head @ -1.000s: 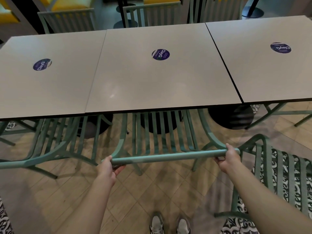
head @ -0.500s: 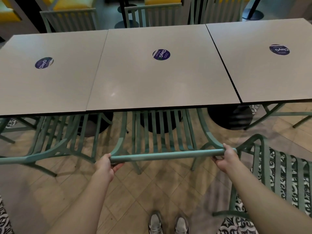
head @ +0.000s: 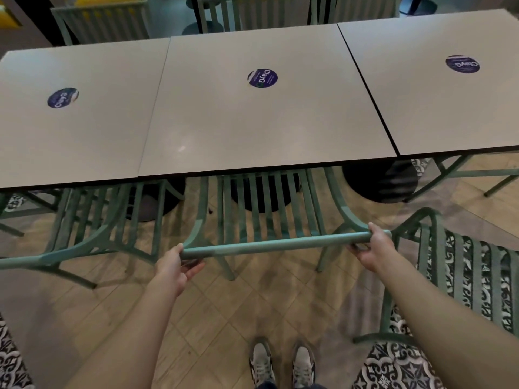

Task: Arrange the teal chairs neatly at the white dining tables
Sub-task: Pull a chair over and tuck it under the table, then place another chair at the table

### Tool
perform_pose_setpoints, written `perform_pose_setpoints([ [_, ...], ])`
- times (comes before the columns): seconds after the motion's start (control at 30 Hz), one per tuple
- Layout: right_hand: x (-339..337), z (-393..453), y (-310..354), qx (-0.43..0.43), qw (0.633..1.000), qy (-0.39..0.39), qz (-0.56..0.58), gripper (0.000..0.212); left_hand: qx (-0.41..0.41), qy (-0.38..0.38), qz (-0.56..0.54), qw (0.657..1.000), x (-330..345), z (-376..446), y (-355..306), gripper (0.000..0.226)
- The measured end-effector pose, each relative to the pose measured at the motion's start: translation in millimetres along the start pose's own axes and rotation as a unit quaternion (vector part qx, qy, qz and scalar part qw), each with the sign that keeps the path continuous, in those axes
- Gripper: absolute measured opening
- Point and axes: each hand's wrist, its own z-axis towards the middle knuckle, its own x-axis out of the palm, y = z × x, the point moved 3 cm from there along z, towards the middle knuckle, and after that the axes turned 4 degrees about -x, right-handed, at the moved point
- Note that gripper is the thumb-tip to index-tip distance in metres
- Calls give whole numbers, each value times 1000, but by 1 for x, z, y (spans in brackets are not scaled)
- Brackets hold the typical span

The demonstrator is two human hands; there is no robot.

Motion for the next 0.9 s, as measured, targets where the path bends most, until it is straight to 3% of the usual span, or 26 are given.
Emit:
perform_pose_setpoints([
  [0.2, -13, -20, -14, -42, 996, 57, -62, 50, -12, 31, 152, 988, -7, -18, 8, 37],
  [0.3, -34, -43, -31, -112, 981, 57, -147, 54, -14, 98, 269, 958, 7, -36, 28, 39],
  [0.43, -83, -78, -58, -276, 881, 24, -383, 39, 43, 193, 439, 876, 36, -50, 65, 34],
  [0.5, -119, -80, -75, -289, 856, 6, -429, 37, 65, 217, 483, 846, 49, -49, 82, 33],
  [0.6, -187, -79, -95, -247, 866, -59, -431, 34, 25, 254, 485, 836, 71, -48, 116, 29],
  [0.77, -295, -94, -109, -187, 907, -184, -329, 38, -32, 296, 518, 802, 95, -84, 188, 26],
  [0.9, -364, -115, -96, -186, 903, -268, -280, 42, 35, 329, 574, 749, 122, -142, 241, 22],
])
